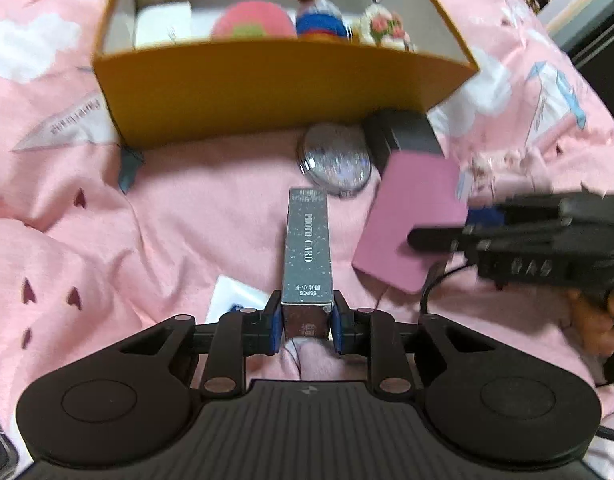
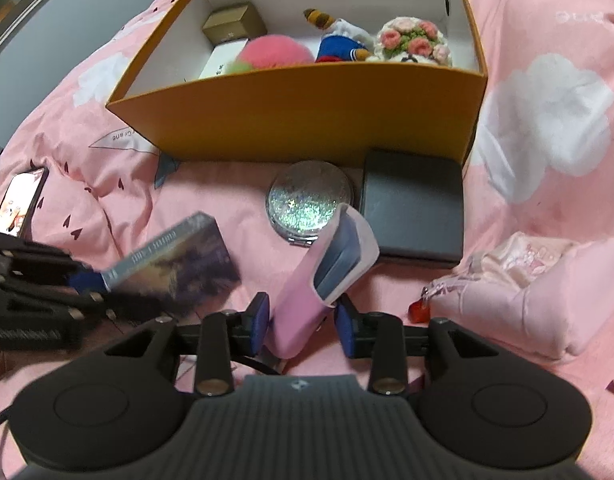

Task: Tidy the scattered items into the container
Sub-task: 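Lift the photo card box with the left tool while the right tool lifts the wallet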

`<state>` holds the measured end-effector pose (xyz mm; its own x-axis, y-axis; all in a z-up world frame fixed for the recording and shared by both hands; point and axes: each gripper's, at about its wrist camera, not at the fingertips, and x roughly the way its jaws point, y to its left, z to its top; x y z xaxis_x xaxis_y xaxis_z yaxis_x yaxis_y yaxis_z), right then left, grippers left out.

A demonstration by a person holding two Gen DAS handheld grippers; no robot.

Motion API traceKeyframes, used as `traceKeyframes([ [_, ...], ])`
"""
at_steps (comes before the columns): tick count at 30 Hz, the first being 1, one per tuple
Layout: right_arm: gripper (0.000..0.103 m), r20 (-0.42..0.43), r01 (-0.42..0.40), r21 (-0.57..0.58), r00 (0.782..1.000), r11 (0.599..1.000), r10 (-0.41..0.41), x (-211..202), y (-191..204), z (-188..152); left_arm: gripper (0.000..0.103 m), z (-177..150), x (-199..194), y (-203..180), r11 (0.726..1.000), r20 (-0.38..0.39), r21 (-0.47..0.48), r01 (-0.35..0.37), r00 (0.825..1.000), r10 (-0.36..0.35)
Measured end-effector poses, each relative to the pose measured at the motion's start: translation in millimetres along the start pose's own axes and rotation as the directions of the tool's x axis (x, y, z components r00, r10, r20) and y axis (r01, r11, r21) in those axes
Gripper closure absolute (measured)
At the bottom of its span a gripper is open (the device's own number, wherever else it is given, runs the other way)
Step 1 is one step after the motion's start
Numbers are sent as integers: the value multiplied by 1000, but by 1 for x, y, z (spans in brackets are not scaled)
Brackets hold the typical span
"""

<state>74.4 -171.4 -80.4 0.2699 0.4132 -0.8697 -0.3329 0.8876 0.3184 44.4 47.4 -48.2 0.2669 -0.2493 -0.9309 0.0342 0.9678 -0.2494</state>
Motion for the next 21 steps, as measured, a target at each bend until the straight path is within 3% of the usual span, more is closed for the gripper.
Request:
traceKeyframes([
  [5,64,15,17,-12,1000,1000,-17,-3,-2,5,77,3,-2,7,1000,-6,-19,10,1000,-10],
  [7,56,9,23,-9,1000,1000,-23,-2,-7,11,77,7,1,14,997,-22,-69,33,999,-34],
  [13,54,-9,-13,85,1000,996,14,10,-31,35,77,12,4,16,992,-26,-116,50,998,-53],
  [17,67,-22,-30,137,999,990,34,20,-38,41,77,13,6,19,988,-33,-141,55,998,-60],
  [21,80,11,-47,105,999,993,47,11,-28,42,77,13,2,20,987,-34,-145,62,997,-67],
])
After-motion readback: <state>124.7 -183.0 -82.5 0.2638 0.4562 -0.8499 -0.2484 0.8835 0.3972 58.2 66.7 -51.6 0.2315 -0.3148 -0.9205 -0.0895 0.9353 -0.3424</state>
